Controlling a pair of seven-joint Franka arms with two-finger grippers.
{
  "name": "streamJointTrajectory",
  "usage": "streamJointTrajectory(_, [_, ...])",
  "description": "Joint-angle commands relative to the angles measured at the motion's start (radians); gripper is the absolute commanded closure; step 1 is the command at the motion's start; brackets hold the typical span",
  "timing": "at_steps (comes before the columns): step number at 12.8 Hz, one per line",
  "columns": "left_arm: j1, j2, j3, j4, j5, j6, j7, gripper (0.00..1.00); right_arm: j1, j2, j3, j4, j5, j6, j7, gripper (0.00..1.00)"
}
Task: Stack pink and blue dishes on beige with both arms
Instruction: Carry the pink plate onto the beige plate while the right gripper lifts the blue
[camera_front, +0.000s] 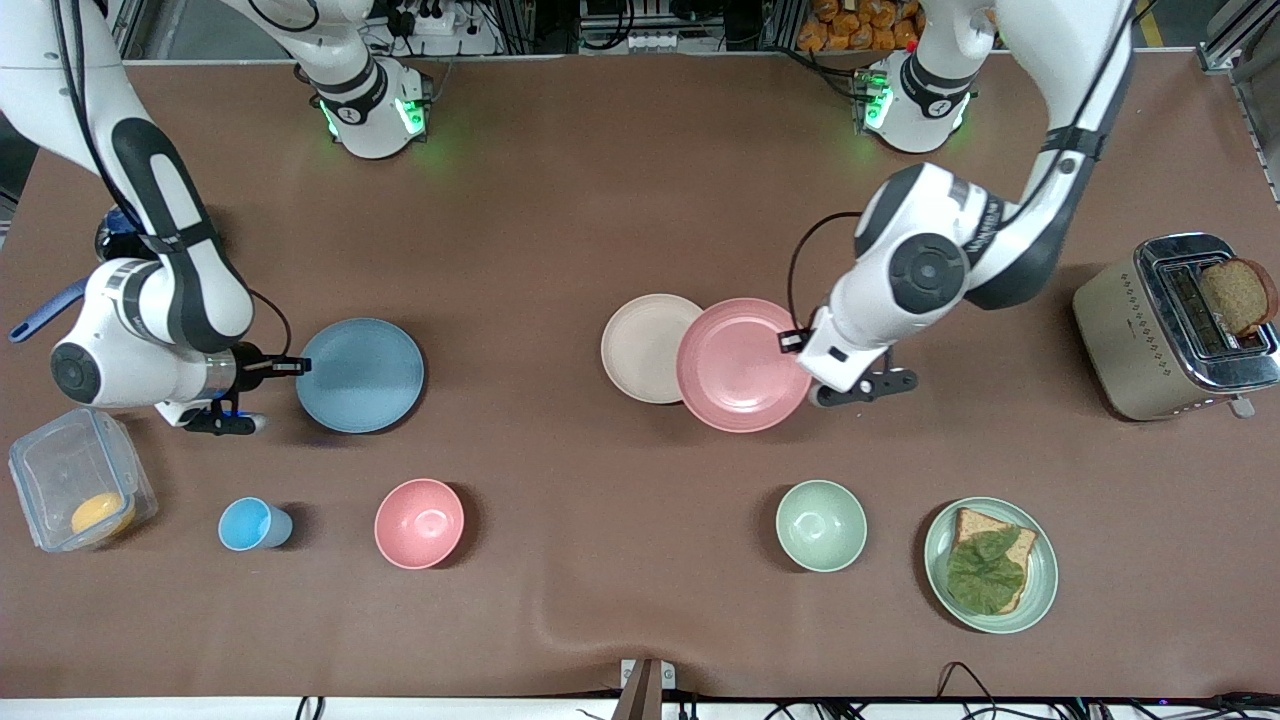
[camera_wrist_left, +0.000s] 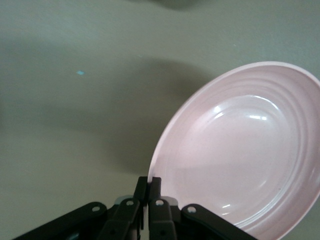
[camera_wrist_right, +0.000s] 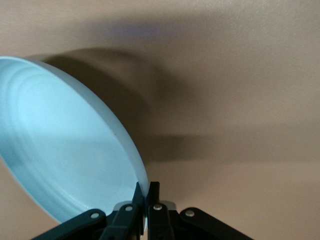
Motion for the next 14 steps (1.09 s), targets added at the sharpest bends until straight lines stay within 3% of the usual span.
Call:
streamJointTrajectory(1, [-0.035,-0.016,0.002,-0.094,-0.024,0.116,-0.056,1.00,-0.010,-0.014,0.012,0.081,0.003,-0.117,-0.010,1.00])
streamJointTrajectory(4, [-0.069,-0.016,0.002,-0.154,-0.057,0.200,-0.069,1.00,0.002,-0.016,0.023,0.165,0.011,-0.237,-0.010,1.00])
streamJointTrajectory(7, [-0.097,-0.005,0.002,-0.200,-0.060,0.284,-0.075,1.00,0.045,-0.016,0.026,0.244,0.089,-0.347,-0.002,1.00])
streamJointTrajectory(11, [-0.121,0.038,0.002,-0.208,-0.067,0.376,-0.082,1.00,0.111,-0.011,0.026,0.249,0.207,-0.357,0.007,1.00])
streamJointTrajectory(14, [-0.146,0.101,0.002,-0.206,-0.067,0.478,-0.090,1.00,0.173,-0.008,0.021,0.250,0.227,-0.340,0.056,1.00])
